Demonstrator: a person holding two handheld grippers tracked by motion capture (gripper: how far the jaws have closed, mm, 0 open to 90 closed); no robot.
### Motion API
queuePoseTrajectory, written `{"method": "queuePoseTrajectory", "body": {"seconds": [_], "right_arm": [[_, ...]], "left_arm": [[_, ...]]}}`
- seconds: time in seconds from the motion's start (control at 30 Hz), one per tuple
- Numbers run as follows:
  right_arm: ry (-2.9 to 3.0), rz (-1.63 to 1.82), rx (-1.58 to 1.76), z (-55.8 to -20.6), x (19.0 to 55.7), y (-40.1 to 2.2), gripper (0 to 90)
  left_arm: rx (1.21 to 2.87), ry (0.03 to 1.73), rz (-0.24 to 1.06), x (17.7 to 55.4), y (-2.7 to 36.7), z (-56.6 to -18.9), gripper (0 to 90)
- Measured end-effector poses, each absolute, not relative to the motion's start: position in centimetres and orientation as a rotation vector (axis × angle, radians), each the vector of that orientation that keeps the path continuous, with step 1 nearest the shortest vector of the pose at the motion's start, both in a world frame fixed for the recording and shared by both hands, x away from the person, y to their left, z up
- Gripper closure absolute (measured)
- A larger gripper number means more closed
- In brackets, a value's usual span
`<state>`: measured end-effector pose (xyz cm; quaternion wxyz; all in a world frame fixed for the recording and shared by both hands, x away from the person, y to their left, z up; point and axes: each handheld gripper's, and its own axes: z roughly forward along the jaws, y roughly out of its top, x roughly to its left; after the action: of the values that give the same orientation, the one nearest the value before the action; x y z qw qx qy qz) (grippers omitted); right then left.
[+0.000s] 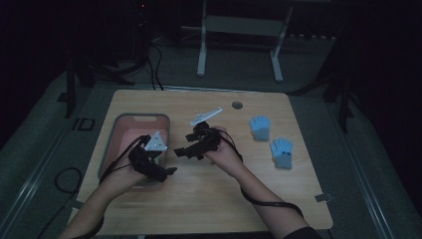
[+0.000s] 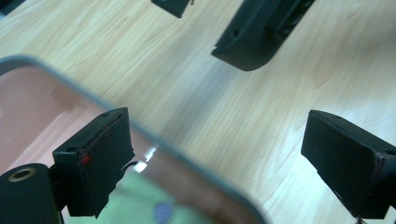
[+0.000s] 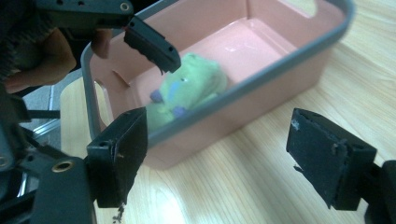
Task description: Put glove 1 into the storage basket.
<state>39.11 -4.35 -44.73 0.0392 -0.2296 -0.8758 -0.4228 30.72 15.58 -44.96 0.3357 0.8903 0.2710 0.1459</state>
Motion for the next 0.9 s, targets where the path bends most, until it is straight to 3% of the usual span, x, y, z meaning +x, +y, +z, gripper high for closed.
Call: {"method": "queuePoseTrajectory", "body": {"seconds": [0.37,0.57,0.9], "right_arm": [[-2.688,-1.339,-0.767,-44.4,39.3,-9.4,20.9],[-2.715,-1.359,-0.792,-44.4,39.3,-12.1,21.0],[-2.726,-1.337,-0.856,-45.8,39.2,-16.0,14.6]], "left_arm": [[2.330,0.617,0.321,30.7,11.0,-45.4,9.2],[2.320,0.599,0.291,30.7,8.9,-45.9,2.5],[2.264,0.579,0.288,30.3,6.0,-48.0,2.5]]}}
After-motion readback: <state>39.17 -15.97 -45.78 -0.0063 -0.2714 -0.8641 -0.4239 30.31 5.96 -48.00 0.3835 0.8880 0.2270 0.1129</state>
